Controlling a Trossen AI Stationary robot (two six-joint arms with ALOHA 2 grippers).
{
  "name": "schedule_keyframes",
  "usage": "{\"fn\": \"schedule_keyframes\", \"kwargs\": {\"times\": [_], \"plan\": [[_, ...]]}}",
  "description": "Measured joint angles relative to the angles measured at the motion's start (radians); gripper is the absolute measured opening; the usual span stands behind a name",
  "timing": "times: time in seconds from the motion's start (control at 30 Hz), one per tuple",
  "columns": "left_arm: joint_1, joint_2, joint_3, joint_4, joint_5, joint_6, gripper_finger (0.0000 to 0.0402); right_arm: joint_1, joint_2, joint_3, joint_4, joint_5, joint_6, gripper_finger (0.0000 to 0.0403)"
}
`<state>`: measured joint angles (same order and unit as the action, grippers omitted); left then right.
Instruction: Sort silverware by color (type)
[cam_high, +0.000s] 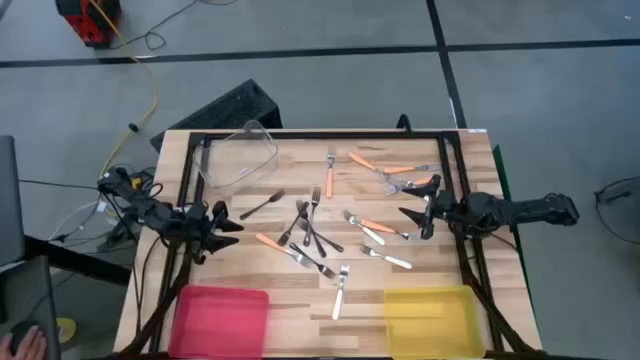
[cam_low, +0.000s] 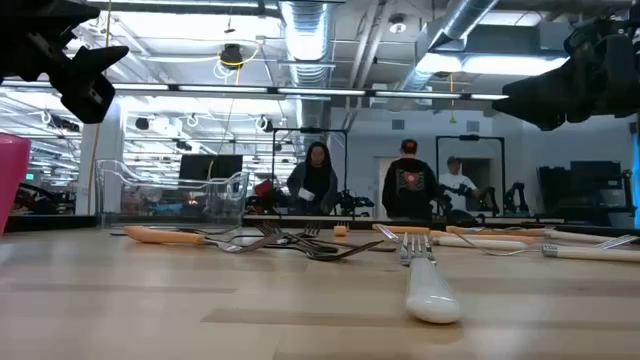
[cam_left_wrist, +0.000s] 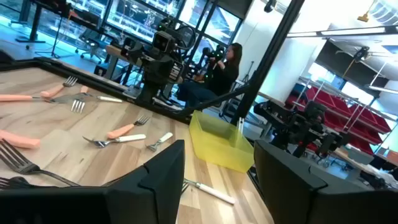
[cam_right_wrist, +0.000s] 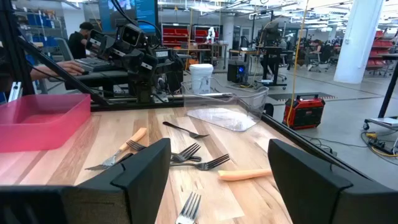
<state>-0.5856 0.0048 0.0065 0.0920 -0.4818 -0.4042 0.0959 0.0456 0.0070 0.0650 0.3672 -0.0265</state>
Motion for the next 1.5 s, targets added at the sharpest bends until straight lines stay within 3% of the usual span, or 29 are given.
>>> {"fn": "schedule_keyframes", "kwargs": {"times": [1.5], "plan": [[0.0,0.0,0.0,0.0,-0.003,0.001,0.0178,-0.002,0.0,0.0,0.001,0.0,-0.031,0.0297]]}}
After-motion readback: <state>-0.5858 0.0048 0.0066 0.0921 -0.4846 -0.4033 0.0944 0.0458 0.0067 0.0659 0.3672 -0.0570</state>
